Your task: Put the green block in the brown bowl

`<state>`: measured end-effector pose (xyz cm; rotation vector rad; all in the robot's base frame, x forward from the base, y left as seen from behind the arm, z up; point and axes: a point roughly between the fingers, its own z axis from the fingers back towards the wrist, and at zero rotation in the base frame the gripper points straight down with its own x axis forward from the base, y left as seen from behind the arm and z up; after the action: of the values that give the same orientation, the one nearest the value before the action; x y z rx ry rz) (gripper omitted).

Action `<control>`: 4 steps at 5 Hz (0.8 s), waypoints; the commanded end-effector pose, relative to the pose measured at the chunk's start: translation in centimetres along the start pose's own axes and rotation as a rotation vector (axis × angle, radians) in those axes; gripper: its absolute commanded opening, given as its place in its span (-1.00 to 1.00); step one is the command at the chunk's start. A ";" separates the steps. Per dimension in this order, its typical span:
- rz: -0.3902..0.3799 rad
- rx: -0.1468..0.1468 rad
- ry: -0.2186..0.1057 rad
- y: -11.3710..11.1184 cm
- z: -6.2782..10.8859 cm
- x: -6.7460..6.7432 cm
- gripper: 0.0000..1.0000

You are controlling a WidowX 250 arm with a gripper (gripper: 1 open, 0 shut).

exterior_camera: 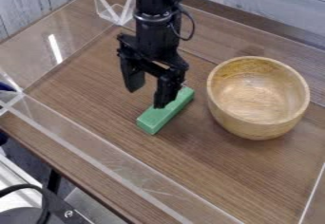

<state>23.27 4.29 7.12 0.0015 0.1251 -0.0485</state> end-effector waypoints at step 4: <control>-0.028 -0.008 -0.059 0.2 -1.7 1.1 1.00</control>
<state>23.65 4.19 4.64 -0.0160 0.0986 -0.0817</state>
